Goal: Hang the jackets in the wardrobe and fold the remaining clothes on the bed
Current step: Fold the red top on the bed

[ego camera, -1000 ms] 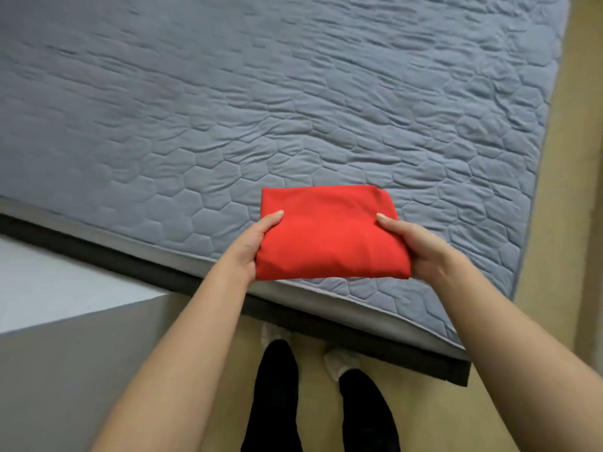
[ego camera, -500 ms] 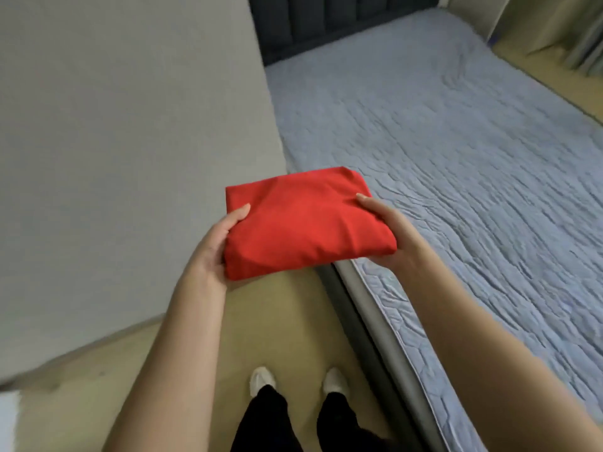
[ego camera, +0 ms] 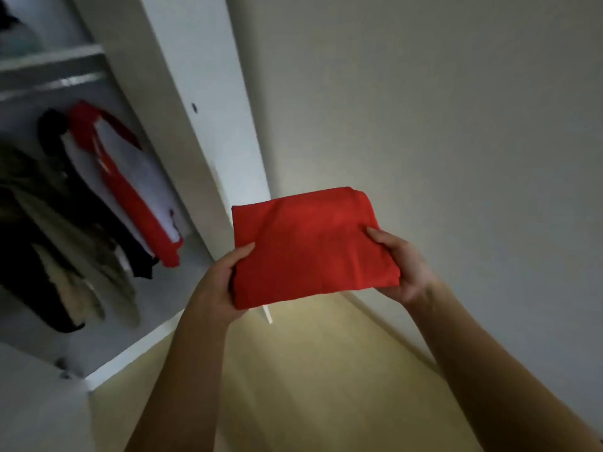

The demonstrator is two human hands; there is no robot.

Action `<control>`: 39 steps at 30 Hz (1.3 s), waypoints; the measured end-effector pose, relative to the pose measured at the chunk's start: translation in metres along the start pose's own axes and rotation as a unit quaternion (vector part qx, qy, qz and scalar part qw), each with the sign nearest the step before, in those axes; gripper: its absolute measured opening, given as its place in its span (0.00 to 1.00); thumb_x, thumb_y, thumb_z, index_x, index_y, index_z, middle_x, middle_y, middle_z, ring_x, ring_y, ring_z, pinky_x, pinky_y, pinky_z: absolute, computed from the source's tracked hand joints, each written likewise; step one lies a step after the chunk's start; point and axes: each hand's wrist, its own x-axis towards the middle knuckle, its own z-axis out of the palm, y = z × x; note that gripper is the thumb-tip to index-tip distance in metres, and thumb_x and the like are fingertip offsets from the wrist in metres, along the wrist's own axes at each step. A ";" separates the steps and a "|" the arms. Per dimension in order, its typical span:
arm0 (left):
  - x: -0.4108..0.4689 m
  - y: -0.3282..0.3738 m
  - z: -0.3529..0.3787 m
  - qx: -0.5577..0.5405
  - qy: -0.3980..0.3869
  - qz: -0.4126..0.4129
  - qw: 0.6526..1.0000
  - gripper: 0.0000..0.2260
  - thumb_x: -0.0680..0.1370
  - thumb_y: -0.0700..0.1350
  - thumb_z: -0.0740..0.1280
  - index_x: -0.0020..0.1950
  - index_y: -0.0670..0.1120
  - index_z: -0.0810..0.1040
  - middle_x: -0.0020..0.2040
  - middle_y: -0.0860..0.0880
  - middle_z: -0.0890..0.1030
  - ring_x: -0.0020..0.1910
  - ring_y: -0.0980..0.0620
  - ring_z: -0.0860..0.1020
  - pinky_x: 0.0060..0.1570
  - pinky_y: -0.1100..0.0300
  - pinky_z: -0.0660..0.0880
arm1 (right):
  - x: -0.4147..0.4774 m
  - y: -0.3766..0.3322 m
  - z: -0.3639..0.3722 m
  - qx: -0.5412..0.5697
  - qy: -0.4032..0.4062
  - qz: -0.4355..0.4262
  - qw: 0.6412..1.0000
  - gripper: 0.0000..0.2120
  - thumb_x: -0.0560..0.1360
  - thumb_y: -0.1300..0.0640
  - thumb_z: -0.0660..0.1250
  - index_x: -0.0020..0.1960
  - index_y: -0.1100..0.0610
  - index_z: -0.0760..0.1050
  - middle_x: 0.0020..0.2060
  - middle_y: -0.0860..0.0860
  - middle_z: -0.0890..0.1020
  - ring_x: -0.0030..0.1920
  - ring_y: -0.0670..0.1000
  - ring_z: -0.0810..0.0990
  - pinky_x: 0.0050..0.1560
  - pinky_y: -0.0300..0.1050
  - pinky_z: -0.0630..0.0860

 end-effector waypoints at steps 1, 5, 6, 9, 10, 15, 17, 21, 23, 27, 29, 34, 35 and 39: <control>-0.007 0.025 -0.032 -0.009 0.026 0.025 0.999 0.14 0.67 0.45 0.71 0.52 0.45 0.83 0.49 0.43 0.84 0.45 0.44 0.84 0.36 0.51 0.80 | 0.028 0.015 0.033 -0.015 -0.036 0.014 0.999 0.20 0.71 0.58 0.65 0.63 0.58 0.75 0.52 0.58 0.83 0.47 0.55 0.84 0.43 0.51 0.81; -0.035 0.114 -0.142 -0.018 0.115 0.090 0.989 0.19 0.66 0.45 0.71 0.56 0.44 0.78 0.48 0.42 0.84 0.43 0.44 0.84 0.35 0.50 0.80 | 0.118 0.069 0.158 -0.072 -0.139 0.073 0.985 0.22 0.72 0.59 0.65 0.66 0.56 0.72 0.56 0.58 0.82 0.51 0.58 0.83 0.50 0.56 0.81; -0.041 0.133 -0.166 -0.015 0.128 0.105 0.986 0.20 0.65 0.45 0.71 0.57 0.45 0.77 0.49 0.42 0.84 0.43 0.43 0.84 0.36 0.50 0.80 | 0.137 0.080 0.184 -0.081 -0.161 0.086 0.980 0.21 0.72 0.59 0.65 0.66 0.56 0.72 0.57 0.59 0.81 0.53 0.59 0.82 0.50 0.57 0.81; -0.052 0.183 -0.229 -0.010 0.155 0.146 0.977 0.23 0.66 0.47 0.71 0.60 0.46 0.74 0.52 0.41 0.83 0.48 0.40 0.82 0.38 0.48 0.79 | 0.194 0.109 0.252 -0.114 -0.230 0.107 0.961 0.20 0.73 0.60 0.64 0.66 0.55 0.72 0.59 0.59 0.80 0.57 0.61 0.80 0.47 0.58 0.80; -0.054 0.198 -0.245 -0.011 0.166 0.158 0.973 0.24 0.66 0.47 0.71 0.61 0.47 0.74 0.53 0.41 0.83 0.50 0.39 0.82 0.38 0.47 0.79 | 0.211 0.117 0.273 -0.127 -0.249 0.111 0.954 0.21 0.73 0.60 0.64 0.66 0.54 0.72 0.59 0.59 0.80 0.57 0.61 0.80 0.47 0.58 0.80; -0.048 0.275 -0.317 -0.029 0.222 0.222 0.949 0.25 0.66 0.48 0.73 0.61 0.45 0.75 0.51 0.41 0.84 0.47 0.41 0.83 0.37 0.47 0.80 | 0.299 0.151 0.369 -0.164 -0.311 0.124 0.928 0.24 0.73 0.60 0.65 0.68 0.53 0.70 0.61 0.59 0.79 0.59 0.61 0.79 0.53 0.61 0.78; -0.040 0.312 -0.337 -0.009 0.242 0.241 0.940 0.25 0.66 0.50 0.73 0.61 0.45 0.76 0.51 0.42 0.84 0.47 0.42 0.83 0.39 0.47 0.80 | 0.335 0.158 0.407 -0.166 -0.331 0.126 0.920 0.23 0.72 0.61 0.65 0.67 0.53 0.70 0.60 0.59 0.80 0.57 0.61 0.80 0.49 0.58 0.80; -0.021 0.396 -0.366 0.004 0.297 0.267 0.917 0.15 0.71 0.51 0.69 0.54 0.44 0.79 0.45 0.44 0.85 0.40 0.47 0.84 0.41 0.52 0.79 | 0.402 0.156 0.490 -0.178 -0.359 0.119 0.909 0.22 0.70 0.60 0.66 0.63 0.52 0.74 0.55 0.58 0.82 0.52 0.59 0.83 0.44 0.57 0.82; -0.014 0.441 -0.382 0.007 0.316 0.285 0.905 0.11 0.76 0.48 0.66 0.54 0.44 0.79 0.42 0.45 0.85 0.39 0.47 0.83 0.43 0.52 0.78 | 0.435 0.152 0.539 -0.172 -0.375 0.120 0.903 0.21 0.69 0.61 0.66 0.61 0.51 0.75 0.51 0.57 0.84 0.47 0.57 0.84 0.38 0.53 0.82; -0.005 0.538 -0.419 0.033 0.363 0.322 0.874 0.07 0.79 0.46 0.63 0.51 0.45 0.78 0.37 0.47 0.84 0.34 0.50 0.83 0.38 0.54 0.77 | 0.496 0.149 0.642 -0.201 -0.392 0.095 0.893 0.16 0.75 0.63 0.63 0.60 0.50 0.75 0.50 0.56 0.84 0.45 0.56 0.85 0.35 0.51 0.81; 0.000 0.584 -0.441 0.047 0.390 0.329 0.859 0.07 0.79 0.46 0.63 0.52 0.44 0.77 0.40 0.45 0.84 0.37 0.48 0.82 0.40 0.53 0.78 | 0.524 0.155 0.691 -0.224 -0.375 0.081 0.896 0.14 0.78 0.61 0.61 0.62 0.51 0.73 0.52 0.55 0.83 0.47 0.55 0.83 0.35 0.49 0.80; 0.027 0.704 -0.519 0.176 0.483 0.339 0.788 0.16 0.79 0.49 0.64 0.59 0.39 0.76 0.48 0.42 0.81 0.39 0.47 0.79 0.43 0.55 0.75 | 0.599 0.183 0.804 -0.313 -0.314 0.042 0.895 0.14 0.79 0.59 0.61 0.64 0.61 0.71 0.48 0.56 0.81 0.43 0.54 0.80 0.36 0.49 0.76; 0.034 0.726 -0.538 0.216 0.508 0.326 0.767 0.17 0.79 0.50 0.64 0.60 0.38 0.76 0.51 0.40 0.81 0.42 0.46 0.79 0.44 0.56 0.74 | 0.614 0.192 0.824 -0.337 -0.301 0.029 0.892 0.15 0.79 0.60 0.61 0.65 0.62 0.70 0.51 0.58 0.80 0.43 0.54 0.79 0.39 0.50 0.75; 0.064 0.802 -0.613 0.359 0.572 0.255 0.692 0.21 0.81 0.50 0.61 0.65 0.36 0.73 0.64 0.38 0.75 0.60 0.41 0.75 0.52 0.56 0.69 | 0.678 0.233 0.896 -0.456 -0.255 -0.052 0.851 0.16 0.78 0.66 0.61 0.66 0.67 0.68 0.61 0.63 0.76 0.56 0.59 0.77 0.57 0.53 0.75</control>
